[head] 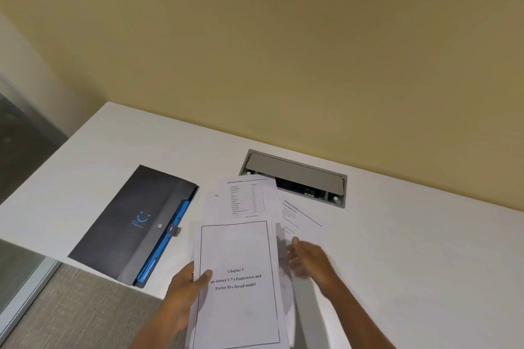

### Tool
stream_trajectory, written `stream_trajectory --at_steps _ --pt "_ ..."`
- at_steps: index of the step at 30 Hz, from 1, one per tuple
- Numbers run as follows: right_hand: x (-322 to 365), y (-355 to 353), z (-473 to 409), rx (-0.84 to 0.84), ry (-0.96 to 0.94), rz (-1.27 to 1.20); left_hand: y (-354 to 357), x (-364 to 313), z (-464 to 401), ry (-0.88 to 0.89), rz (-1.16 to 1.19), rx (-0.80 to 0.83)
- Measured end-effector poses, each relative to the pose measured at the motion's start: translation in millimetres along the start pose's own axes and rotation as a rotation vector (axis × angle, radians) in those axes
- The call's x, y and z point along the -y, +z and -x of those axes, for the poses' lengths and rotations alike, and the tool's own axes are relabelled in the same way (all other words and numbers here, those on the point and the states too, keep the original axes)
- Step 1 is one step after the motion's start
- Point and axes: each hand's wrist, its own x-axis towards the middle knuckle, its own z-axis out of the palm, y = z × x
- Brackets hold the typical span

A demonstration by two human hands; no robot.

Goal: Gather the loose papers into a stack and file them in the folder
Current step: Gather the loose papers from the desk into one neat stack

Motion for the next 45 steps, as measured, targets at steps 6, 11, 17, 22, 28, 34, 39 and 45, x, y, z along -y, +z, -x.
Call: stream_trajectory --at_steps 6,11,17,22,28,34,39,45 --pt "-38.1 -41.3 -67.5 -0.299 -0.038 0.725 -5.3 5.1 -0.6 -0.002 0.023 -0.066" --pt "-66.7 -36.7 -78.5 -0.183 -0.003 0.994 -11.5 10.2 -1.7 -0.033 0.035 -0.118" --pt "-77.6 -23.0 -63.3 -0.289 -0.100 0.965 -14.4 15.6 -2.2 -0.035 0.041 -0.141" --pt "-80.0 -20.5 -39.8 -0.352 -0.139 0.823 -14.6 16.5 -1.0 -0.036 0.039 -0.129" --pt "-100.8 -17.2 -13.8 -0.501 0.058 0.367 -10.7 10.3 6.6 -0.016 0.094 -0.089" --pt "-100.9 -37.3 12.7 -0.628 0.124 -0.008 -10.8 7.2 7.9 0.001 0.104 -0.069" --pt "-88.8 -73.1 33.6 -0.762 0.073 0.031 -13.1 -2.4 6.1 -0.002 0.116 -0.028" --pt "-47.7 -98.7 71.9 -0.782 -0.051 -0.001 -10.2 -20.6 11.5 0.017 0.158 0.043"
